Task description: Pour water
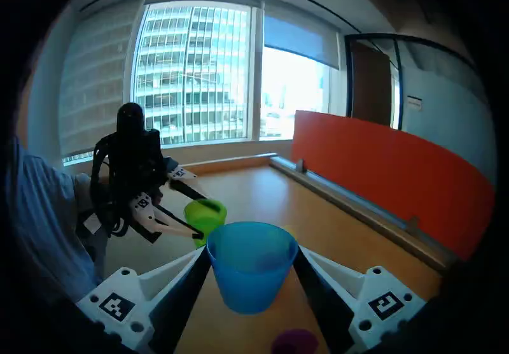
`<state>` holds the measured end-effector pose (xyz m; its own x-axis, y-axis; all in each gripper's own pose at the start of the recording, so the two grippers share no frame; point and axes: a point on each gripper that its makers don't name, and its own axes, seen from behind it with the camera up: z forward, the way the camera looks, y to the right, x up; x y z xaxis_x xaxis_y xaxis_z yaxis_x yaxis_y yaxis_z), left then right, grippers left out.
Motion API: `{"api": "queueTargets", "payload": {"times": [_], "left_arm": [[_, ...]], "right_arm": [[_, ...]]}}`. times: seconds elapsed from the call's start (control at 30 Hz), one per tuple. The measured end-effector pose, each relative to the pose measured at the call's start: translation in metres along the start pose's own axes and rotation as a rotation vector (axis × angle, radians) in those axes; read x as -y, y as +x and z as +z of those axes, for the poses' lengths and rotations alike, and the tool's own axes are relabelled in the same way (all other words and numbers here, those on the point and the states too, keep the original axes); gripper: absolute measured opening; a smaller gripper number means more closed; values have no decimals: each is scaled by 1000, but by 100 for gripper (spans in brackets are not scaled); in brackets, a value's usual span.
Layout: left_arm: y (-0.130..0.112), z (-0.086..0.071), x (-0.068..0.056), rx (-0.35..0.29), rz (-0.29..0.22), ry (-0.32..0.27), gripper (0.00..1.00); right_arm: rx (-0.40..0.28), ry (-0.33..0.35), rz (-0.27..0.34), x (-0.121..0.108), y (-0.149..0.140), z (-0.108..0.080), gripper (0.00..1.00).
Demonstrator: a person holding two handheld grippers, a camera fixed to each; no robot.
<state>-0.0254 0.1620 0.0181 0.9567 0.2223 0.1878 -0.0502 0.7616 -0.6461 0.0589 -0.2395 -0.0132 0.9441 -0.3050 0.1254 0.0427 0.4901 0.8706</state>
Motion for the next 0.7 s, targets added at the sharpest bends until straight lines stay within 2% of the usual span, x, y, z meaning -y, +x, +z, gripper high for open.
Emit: {"api": "queueTargets", "payload": {"times": [0.3,0.7], "left_arm": [[-13,3,2,38,-2,-3,87],[-38,7,1,119,8,-19,87]], "right_arm": [[76,16,-37,0,-22,11,92],[192,37,-92,2,-54,25,92]]}}
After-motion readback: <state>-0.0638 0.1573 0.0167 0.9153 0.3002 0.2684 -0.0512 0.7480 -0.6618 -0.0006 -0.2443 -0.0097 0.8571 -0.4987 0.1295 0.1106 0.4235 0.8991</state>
